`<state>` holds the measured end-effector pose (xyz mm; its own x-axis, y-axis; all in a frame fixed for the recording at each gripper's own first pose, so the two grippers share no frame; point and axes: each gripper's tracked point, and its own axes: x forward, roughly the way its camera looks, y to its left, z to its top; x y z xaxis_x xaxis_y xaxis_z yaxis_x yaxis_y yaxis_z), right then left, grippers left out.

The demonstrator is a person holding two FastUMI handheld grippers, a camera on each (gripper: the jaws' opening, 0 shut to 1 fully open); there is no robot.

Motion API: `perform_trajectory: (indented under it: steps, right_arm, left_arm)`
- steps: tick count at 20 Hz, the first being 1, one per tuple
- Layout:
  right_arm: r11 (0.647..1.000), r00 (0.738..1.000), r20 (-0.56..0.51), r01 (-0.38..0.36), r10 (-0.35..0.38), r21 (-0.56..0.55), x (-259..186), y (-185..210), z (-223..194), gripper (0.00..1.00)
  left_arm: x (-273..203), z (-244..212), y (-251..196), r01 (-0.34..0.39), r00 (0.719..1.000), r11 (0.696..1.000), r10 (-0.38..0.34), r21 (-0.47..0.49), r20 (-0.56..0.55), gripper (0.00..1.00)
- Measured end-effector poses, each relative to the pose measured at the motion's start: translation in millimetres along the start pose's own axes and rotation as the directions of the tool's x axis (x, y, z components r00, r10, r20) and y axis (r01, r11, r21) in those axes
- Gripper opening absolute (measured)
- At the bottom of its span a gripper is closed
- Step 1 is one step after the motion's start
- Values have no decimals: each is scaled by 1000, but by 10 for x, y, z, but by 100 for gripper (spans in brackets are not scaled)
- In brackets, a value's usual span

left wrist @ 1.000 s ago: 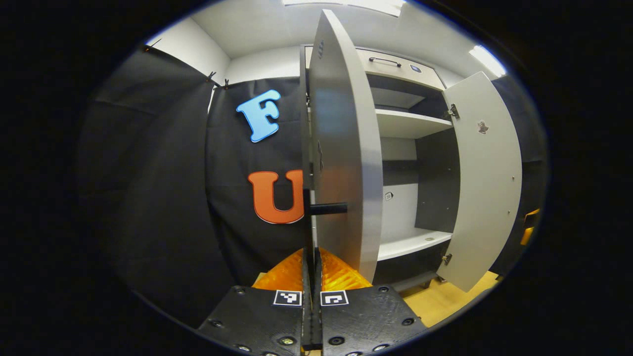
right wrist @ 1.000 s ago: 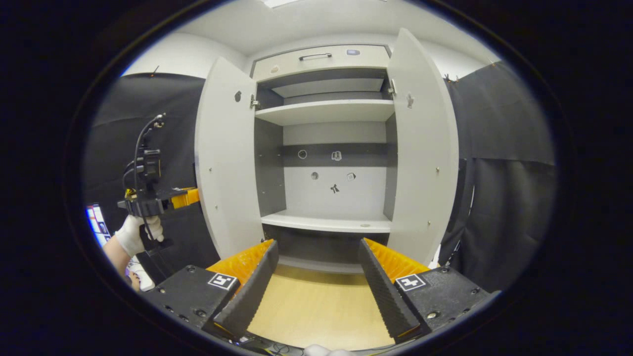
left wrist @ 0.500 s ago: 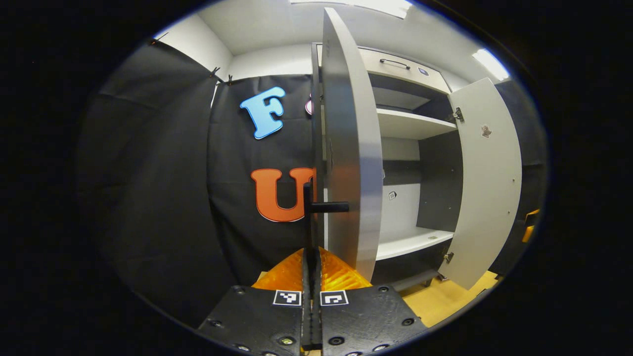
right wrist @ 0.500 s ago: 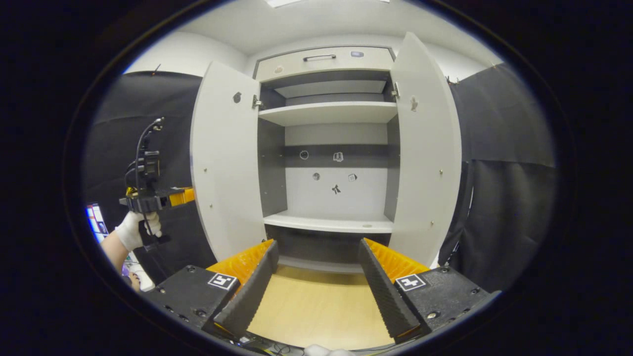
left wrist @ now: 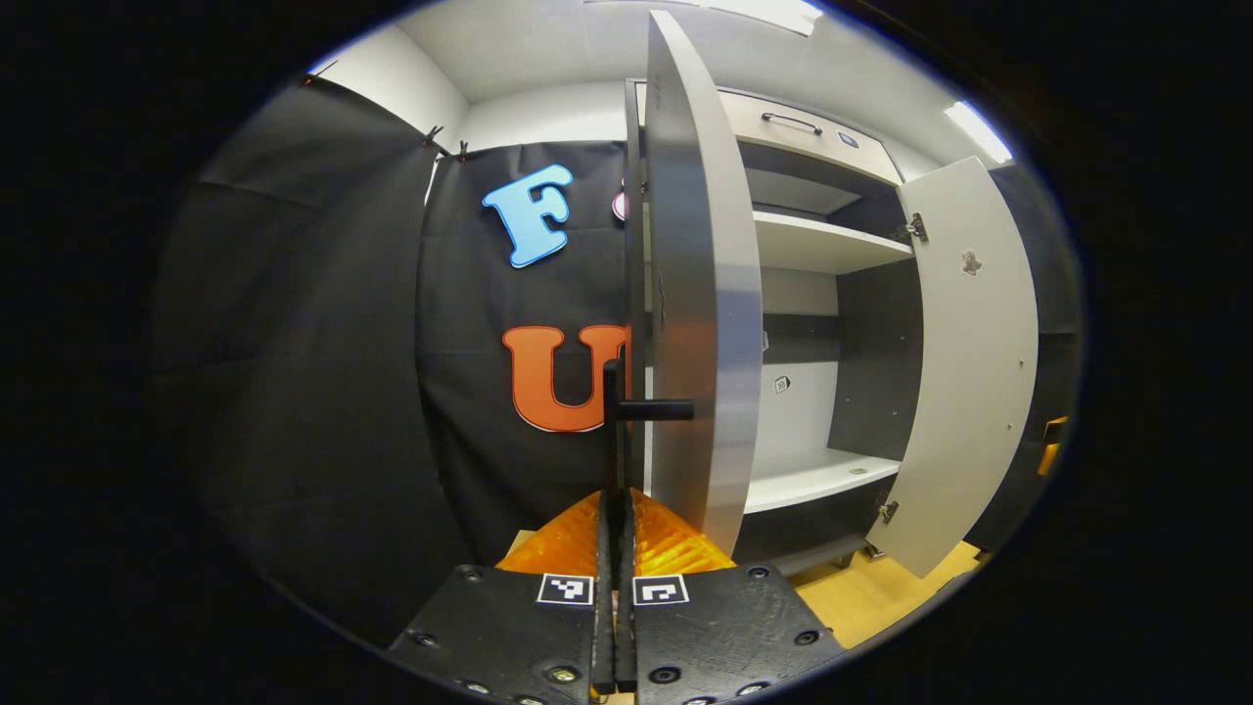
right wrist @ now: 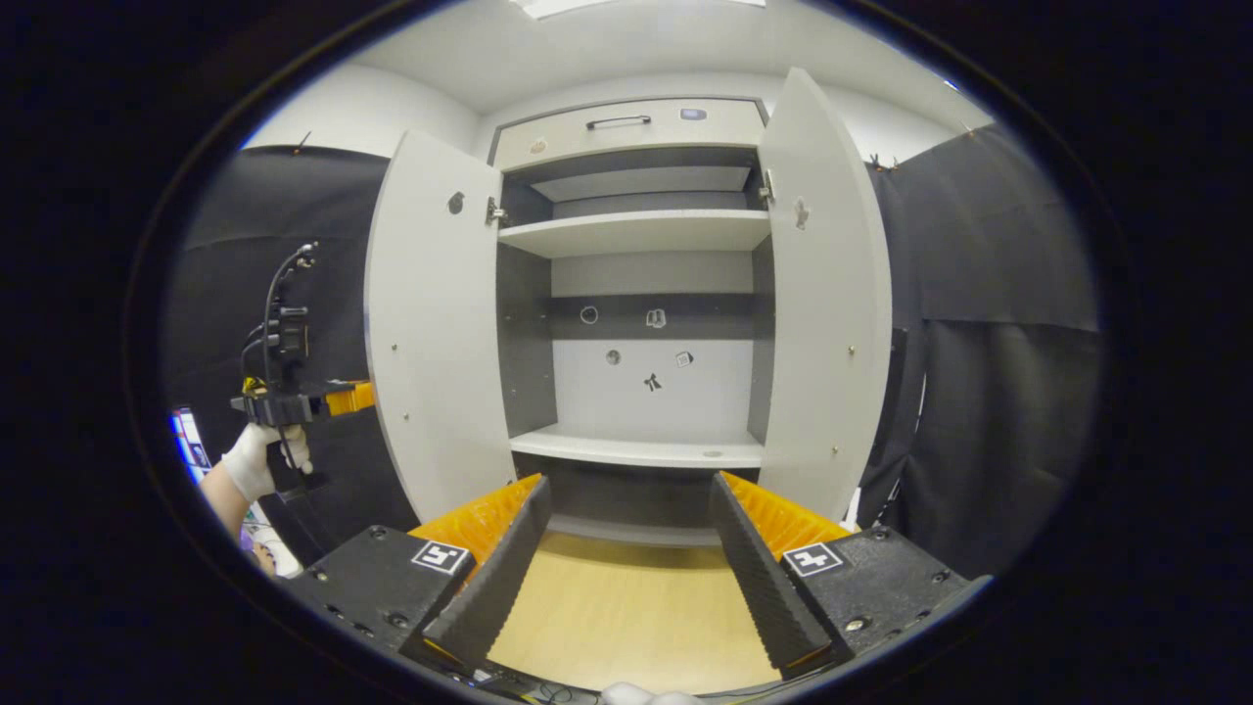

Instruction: Open the right door of the double-door shoe cabinet with the right hand, and open the left door with the left hand.

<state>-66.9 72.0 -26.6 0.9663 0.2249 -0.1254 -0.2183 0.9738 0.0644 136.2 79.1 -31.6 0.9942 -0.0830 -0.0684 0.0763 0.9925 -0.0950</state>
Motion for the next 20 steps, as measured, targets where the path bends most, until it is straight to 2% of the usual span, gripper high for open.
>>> perform_trajectory:
  steps: [3, 4, 5, 6, 8, 10, 11, 12, 17, 20]
  right_arm:
    - [1000, 1000, 0, 0, 0, 0, 1, -51, 2, 100]
    - [1000, 1000, -1, 1, -1, 0, 7, -73, 7, 100]
    - [1000, 1000, -3, 2, -2, 1, 22, -91, 5, 100]
    - [1000, 1000, -3, 2, -2, 3, 35, -107, 10, 100]
    - [1000, 1000, 5, 9, -9, 1, 44, -161, 45, 100]
    - [1000, 1000, 11, 16, -16, -3, 58, -214, 74, 100]
    - [1000, 1000, 17, 20, -20, -3, 61, -247, 97, 100]
    - [1000, 999, 20, 26, -26, -4, 73, -279, 120, 100]
    - [999, 998, 44, 44, -44, 14, 107, -407, 203, 100]
    - [998, 997, 50, 60, -61, 14, 126, -497, 223, 100]
  left_arm:
    - [-56, -10, 69, -29, 1000, 1000, 29, 13, -10, 3]
    - [-108, -24, 52, -30, 999, 999, 31, 26, -11, 22]
    - [-172, -43, 63, -43, 999, 998, 43, 40, -12, 18]
    - [-255, -69, 95, -56, 998, 997, 57, 57, -17, 20]
    - [-379, -167, 114, -80, 996, 993, 84, 85, -38, 51]
    - [-563, -128, 210, -151, 988, 981, 154, 121, -17, 79]
    - [-625, -121, 211, -173, 984, 977, 177, 126, -16, 85]
    - [-687, -98, 190, -189, 981, 974, 192, 126, -15, 97]
    - [-939, 234, -124, -206, 978, 971, 206, 117, 13, 94]
    - [-984, 353, -432, -191, 982, 977, 189, 97, 30, 94]
